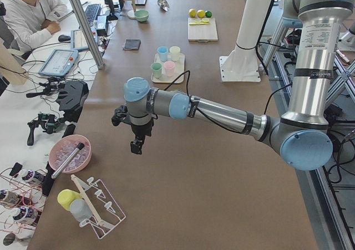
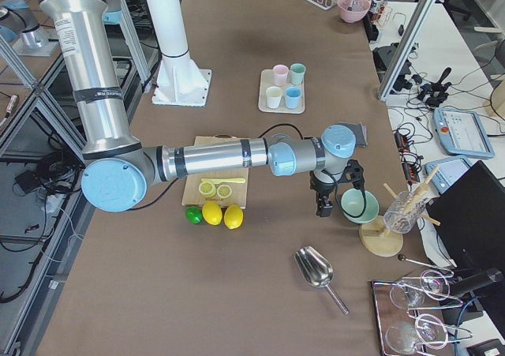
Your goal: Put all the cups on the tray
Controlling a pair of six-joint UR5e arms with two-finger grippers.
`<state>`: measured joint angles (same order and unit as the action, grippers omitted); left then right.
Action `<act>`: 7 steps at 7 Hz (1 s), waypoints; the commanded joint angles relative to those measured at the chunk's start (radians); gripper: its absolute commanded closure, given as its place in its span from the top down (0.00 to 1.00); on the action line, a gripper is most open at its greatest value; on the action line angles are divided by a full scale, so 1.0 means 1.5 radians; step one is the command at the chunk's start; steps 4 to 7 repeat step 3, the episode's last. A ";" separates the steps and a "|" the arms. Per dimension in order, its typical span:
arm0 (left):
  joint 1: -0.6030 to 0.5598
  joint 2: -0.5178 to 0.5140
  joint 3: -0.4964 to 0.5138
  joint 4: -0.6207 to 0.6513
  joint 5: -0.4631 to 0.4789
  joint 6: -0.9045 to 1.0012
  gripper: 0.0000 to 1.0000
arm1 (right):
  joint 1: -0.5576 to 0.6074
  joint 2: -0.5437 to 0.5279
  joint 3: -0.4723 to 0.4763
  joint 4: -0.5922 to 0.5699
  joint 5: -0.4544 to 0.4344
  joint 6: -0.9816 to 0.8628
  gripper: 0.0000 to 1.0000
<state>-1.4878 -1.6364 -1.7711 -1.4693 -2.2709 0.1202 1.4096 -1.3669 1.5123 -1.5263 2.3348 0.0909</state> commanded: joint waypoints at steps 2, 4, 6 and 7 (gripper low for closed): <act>0.002 0.001 0.002 0.001 0.004 0.005 0.98 | -0.004 0.001 0.003 0.000 -0.002 0.000 1.00; 0.002 0.002 0.002 0.001 0.004 0.005 0.98 | -0.004 0.002 0.002 0.000 -0.002 0.000 1.00; 0.002 0.002 0.002 0.001 0.004 0.005 0.98 | -0.004 0.002 0.002 0.000 -0.002 0.000 1.00; 0.002 0.002 0.002 0.001 0.004 0.005 0.98 | -0.004 0.002 0.002 0.000 -0.002 0.000 1.00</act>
